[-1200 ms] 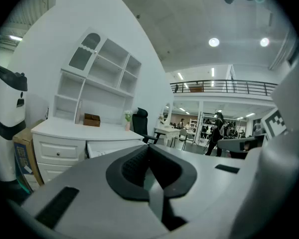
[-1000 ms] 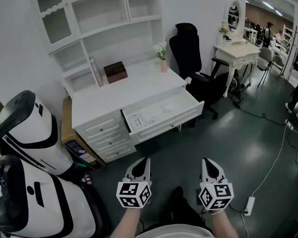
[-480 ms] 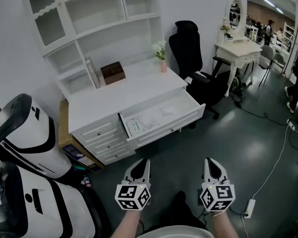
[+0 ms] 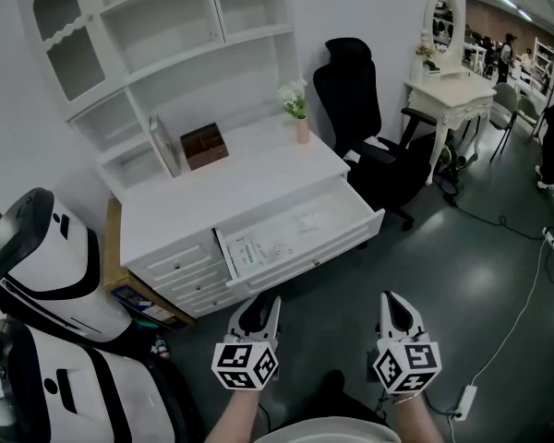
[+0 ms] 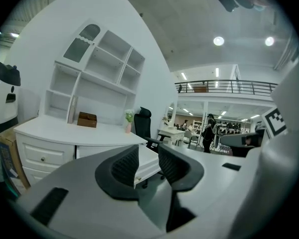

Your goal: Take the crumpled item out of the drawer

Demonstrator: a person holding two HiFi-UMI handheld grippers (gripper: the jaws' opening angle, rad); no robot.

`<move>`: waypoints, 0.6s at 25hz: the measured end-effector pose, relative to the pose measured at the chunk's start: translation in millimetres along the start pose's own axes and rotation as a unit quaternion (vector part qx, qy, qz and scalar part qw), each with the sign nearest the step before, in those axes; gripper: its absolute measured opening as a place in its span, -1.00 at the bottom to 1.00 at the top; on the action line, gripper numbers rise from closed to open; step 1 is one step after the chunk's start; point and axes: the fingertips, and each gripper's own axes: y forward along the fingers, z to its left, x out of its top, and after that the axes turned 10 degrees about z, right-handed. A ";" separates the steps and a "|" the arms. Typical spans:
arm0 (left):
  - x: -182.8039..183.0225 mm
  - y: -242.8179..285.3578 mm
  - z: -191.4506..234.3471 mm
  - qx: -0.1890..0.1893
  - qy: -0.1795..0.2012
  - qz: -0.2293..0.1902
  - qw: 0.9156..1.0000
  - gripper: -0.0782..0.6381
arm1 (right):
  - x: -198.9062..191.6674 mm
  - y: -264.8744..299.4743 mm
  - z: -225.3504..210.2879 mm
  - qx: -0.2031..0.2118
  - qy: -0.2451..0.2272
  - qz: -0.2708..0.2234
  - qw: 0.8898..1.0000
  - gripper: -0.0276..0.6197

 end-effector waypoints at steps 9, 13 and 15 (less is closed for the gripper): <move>22.6 49.3 -3.9 0.028 0.019 -0.002 0.999 -0.38 | 25.4 49.7 -29.7 0.022 -0.005 0.001 1.000 -0.91; 28.7 66.7 -4.7 0.034 0.026 -0.004 0.999 -0.37 | 32.1 58.5 -43.0 0.025 -0.009 -0.002 1.000 -0.91; 32.3 75.0 -7.3 0.038 0.029 -0.007 0.999 -0.35 | 37.1 61.0 -51.1 0.024 -0.011 -0.004 1.000 -0.91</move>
